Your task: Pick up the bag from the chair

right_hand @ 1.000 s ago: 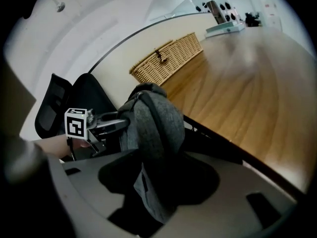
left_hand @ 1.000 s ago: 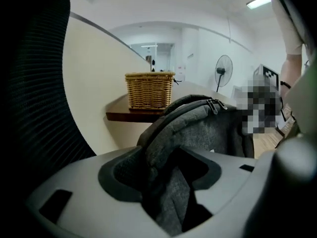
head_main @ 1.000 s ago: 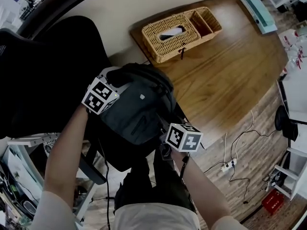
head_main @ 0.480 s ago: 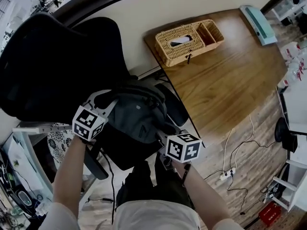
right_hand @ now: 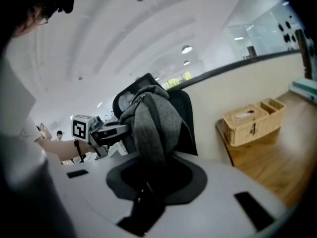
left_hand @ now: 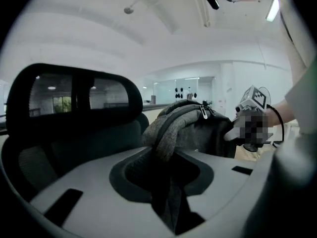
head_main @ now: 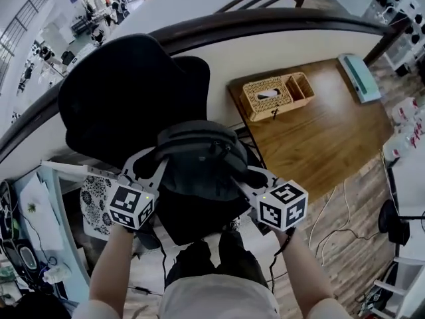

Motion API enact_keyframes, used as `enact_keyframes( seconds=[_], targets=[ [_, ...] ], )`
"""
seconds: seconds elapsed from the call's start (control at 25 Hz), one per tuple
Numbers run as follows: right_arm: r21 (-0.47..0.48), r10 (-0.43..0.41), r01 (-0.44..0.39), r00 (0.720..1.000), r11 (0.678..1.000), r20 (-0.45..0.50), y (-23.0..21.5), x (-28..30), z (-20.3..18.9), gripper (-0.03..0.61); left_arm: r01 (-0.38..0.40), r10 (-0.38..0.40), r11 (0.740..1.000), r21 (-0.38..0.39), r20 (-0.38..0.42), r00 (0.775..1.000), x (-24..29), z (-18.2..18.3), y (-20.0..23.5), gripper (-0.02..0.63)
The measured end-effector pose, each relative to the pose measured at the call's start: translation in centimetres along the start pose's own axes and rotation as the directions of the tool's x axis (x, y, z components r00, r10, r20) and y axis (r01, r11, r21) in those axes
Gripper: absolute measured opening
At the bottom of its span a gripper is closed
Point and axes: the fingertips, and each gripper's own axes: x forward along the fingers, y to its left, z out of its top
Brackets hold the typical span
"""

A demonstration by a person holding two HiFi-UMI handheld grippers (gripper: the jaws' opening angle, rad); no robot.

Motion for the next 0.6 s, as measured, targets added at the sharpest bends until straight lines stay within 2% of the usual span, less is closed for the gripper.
enact_keyframes(
  seconds=[0.24,0.44,0.6],
  targets=[
    [-0.201,0.011,0.007,0.996,0.979,0.090,4.7,-4.6,8.7,0.078,-0.095,0.095,0.995,-0.007,0.125,0.988,-6.3,8.9,-0.1,0.095],
    [-0.315,0.036,0.026,0.981,0.949,0.191,9.2,-8.7,15.0,0.078,-0.168,0.163,0.986,0.002,0.247,0.955,-11.0,16.1,-0.3,0.097],
    [-0.384,0.061,0.052,0.959,0.922,0.275,12.5,-11.7,18.8,0.080,-0.206,0.193,0.978,0.009,0.310,0.931,-14.5,20.5,-0.7,0.097]
  ],
)
